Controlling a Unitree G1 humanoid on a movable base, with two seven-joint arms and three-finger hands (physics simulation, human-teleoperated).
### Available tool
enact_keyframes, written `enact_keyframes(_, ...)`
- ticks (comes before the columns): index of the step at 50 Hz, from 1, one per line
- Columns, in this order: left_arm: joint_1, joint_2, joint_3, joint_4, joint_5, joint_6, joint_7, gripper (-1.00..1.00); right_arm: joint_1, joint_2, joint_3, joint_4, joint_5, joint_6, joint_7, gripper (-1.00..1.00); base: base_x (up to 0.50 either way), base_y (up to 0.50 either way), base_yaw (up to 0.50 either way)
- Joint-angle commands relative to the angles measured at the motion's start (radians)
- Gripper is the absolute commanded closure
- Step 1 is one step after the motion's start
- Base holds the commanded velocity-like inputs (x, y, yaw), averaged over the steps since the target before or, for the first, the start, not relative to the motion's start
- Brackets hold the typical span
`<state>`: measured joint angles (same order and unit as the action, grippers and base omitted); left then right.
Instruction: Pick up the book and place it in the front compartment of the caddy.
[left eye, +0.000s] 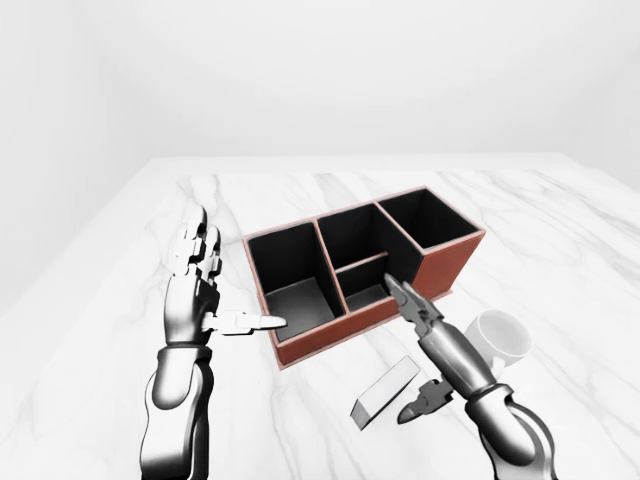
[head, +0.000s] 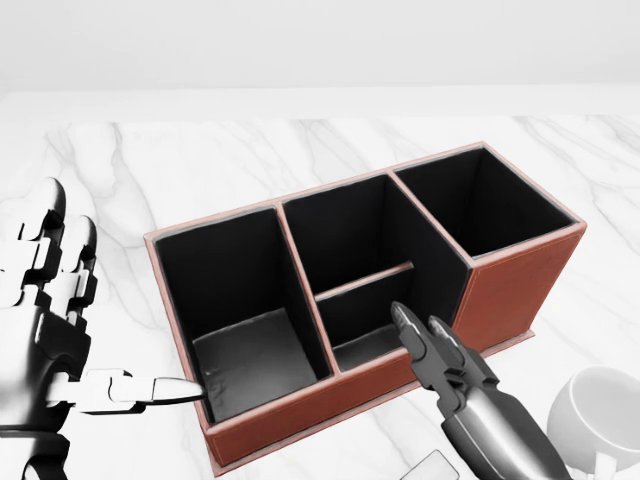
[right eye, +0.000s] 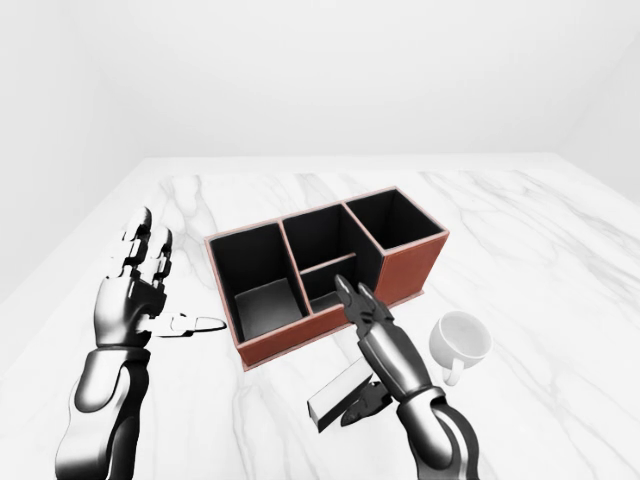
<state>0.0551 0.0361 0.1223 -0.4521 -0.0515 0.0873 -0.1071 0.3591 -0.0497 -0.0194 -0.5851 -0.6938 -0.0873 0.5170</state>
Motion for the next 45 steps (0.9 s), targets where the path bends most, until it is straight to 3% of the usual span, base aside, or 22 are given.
enact_keyframes(1,0.003,-0.001,-0.001,-0.006,0.002,0.0,0.0,-0.99,-0.004,-0.005,0.006,0.024,-0.009,0.0,-0.006,-1.0,0.0,0.0,0.0)
enact_keyframes(45,0.0,-0.001,-0.005,0.004,0.006,0.0,0.003,-0.99,-0.034,-0.029,0.028,0.117,-0.048,0.0,-0.03,-1.0,0.0,0.0,0.0)
